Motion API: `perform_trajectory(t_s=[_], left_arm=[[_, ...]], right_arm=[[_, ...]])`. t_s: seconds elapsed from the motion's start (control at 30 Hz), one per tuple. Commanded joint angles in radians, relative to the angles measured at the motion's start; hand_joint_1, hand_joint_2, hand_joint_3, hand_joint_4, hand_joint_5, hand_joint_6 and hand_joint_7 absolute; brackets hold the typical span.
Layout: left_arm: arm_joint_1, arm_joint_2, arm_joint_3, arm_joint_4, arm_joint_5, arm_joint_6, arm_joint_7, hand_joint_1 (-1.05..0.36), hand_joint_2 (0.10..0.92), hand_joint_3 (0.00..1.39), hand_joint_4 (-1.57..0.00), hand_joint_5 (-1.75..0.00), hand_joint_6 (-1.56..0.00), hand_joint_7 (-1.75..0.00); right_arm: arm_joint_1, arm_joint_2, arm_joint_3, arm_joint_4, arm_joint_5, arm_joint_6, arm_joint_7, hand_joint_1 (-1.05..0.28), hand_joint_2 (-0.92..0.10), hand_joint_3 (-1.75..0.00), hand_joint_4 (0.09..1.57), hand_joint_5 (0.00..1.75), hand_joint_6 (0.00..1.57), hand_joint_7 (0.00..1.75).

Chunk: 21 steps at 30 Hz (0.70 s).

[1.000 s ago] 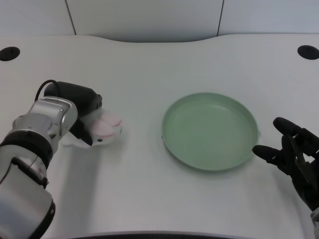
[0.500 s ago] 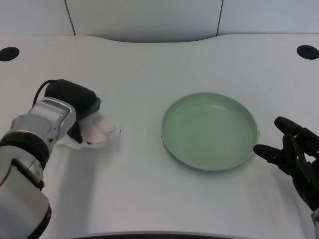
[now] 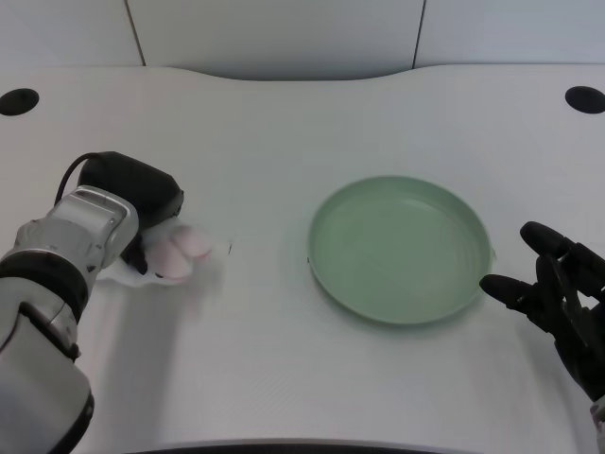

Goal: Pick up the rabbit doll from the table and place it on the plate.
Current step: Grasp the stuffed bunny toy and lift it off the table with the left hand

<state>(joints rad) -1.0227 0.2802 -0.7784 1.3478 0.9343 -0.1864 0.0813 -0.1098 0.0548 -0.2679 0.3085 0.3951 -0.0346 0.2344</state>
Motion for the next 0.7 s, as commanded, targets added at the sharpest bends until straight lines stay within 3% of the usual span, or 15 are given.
perform_trajectory(t_s=[0.03, 0.13, 0.17, 0.2, 0.3, 0.37, 0.53, 0.6, 0.67, 0.7], left_arm=[[0.025, 0.014, -0.005, 0.009, 0.003, -0.002, 0.007, -0.3, 0.807, 0.0, -0.7, -1.34, -0.8, -0.03], [0.025, 0.014, -0.006, 0.009, 0.003, -0.002, 0.007, -0.3, 0.807, 0.0, -0.7, -1.34, -0.8, -0.03], [0.033, 0.024, 0.01, 0.007, -0.012, -0.024, 0.036, -0.3, 0.807, 0.0, -0.7, -1.34, -0.8, -0.03], [0.038, 0.031, 0.021, 0.006, -0.022, -0.042, 0.057, -0.3, 0.834, 0.01, -0.68, -1.25, -0.97, -0.1], [0.043, 0.038, 0.038, 0.006, -0.039, -0.062, 0.075, -0.3, 0.852, 0.01, -0.69, -1.16, -1.07, -0.14], [0.041, 0.041, 0.038, 0.006, -0.039, -0.061, 0.085, -0.29, 0.85, 0.0, -0.68, -1.05, -1.08, -0.12], [0.04, 0.032, 0.051, 0.008, -0.051, -0.051, 0.074, -0.28, 0.846, 0.0, -0.69, -0.95, -1.08, -0.08], [0.04, 0.032, 0.051, 0.008, -0.05, -0.051, 0.072, -0.29, 0.859, 0.0, -0.68, -0.97, -1.06, -0.07], [0.042, 0.035, 0.049, 0.006, -0.046, -0.064, 0.088, -0.29, 0.852, 0.0, -0.67, -0.99, -1.07, -0.06], [0.042, 0.035, 0.048, 0.006, -0.044, -0.064, 0.093, -0.29, 0.85, 0.0, -0.66, -0.98, -1.07, -0.06]], right_arm=[[0.014, -0.013, -0.01, -0.007, 0.013, 0.008, 0.003, -0.28, -0.92, -0.39, 0.94, 0.5, 0.99, 0.01], [0.014, -0.013, -0.01, -0.007, 0.013, 0.008, 0.003, -0.28, -0.92, -0.39, 0.94, 0.5, 0.99, 0.01], [0.017, -0.012, -0.013, -0.009, 0.018, 0.007, 0.008, -0.28, -0.92, -0.39, 0.94, 0.5, 0.99, 0.01], [0.019, -0.012, -0.014, -0.011, 0.022, 0.006, 0.011, -0.27, -0.92, -0.37, 0.94, 0.5, 0.99, 0.01], [0.02, -0.014, -0.014, -0.013, 0.024, 0.006, 0.011, -0.27, -0.92, -0.36, 0.94, 0.5, 1.0, 0.01], [0.011, -0.015, -0.01, -0.004, 0.013, 0.001, 0.003, -0.28, -0.92, -0.34, 0.94, 0.49, 0.99, 0.01], [-0.002, -0.023, -0.018, 0.023, 0.018, -0.013, 0.015, -0.28, -0.92, -0.36, 0.93, 0.49, 0.98, 0.0], [-0.002, -0.022, -0.018, 0.019, 0.019, -0.007, 0.01, -0.27, -0.92, -0.36, 0.94, 0.49, 0.99, 0.01], [-0.002, -0.019, -0.021, 0.012, 0.029, 0.008, 0.004, -0.27, -0.92, -0.36, 0.94, 0.49, 0.99, 0.01], [-0.001, -0.021, -0.019, 0.012, 0.024, 0.006, 0.004, -0.27, -0.92, -0.36, 0.94, 0.49, 0.98, 0.0]])
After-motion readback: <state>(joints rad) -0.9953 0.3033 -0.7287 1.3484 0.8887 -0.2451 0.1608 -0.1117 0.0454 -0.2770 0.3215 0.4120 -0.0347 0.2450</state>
